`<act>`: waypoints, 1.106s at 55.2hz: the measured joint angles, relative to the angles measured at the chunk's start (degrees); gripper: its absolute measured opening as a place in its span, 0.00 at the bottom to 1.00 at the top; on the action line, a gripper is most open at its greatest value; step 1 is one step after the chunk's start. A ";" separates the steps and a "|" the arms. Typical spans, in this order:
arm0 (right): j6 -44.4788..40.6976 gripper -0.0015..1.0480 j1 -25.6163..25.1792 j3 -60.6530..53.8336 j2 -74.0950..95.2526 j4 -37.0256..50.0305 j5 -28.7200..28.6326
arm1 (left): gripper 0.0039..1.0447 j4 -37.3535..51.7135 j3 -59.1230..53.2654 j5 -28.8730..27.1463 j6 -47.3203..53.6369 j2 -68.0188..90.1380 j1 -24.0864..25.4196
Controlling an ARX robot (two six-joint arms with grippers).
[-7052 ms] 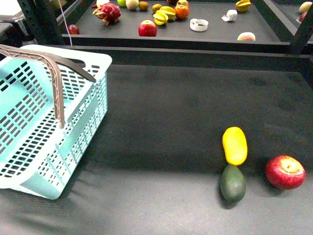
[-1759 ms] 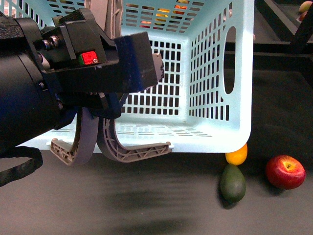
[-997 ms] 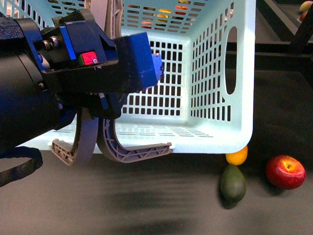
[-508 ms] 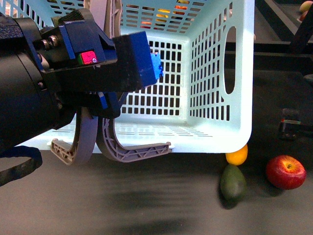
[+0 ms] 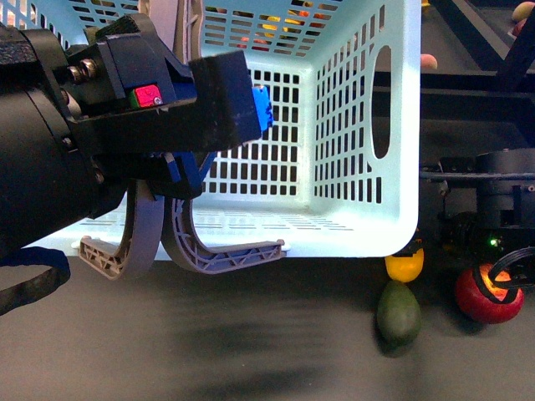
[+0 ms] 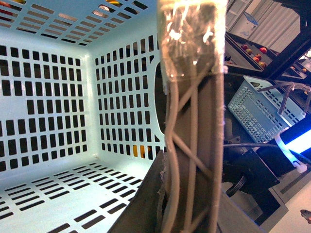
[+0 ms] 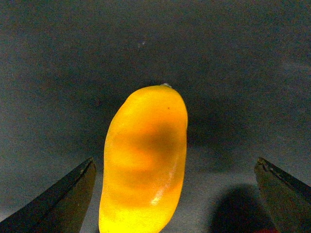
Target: Pick mango with right arm and hold basket with left
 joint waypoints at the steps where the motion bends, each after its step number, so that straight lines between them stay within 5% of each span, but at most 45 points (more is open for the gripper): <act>1: -0.02 0.92 0.15 0.26 0.42 -0.24 0.00 | 0.08 0.00 0.00 -0.02 0.00 0.00 0.00; 61: -0.59 0.88 0.48 9.88 10.16 -3.50 5.73 | 0.08 0.00 0.00 0.28 -0.02 0.00 -0.02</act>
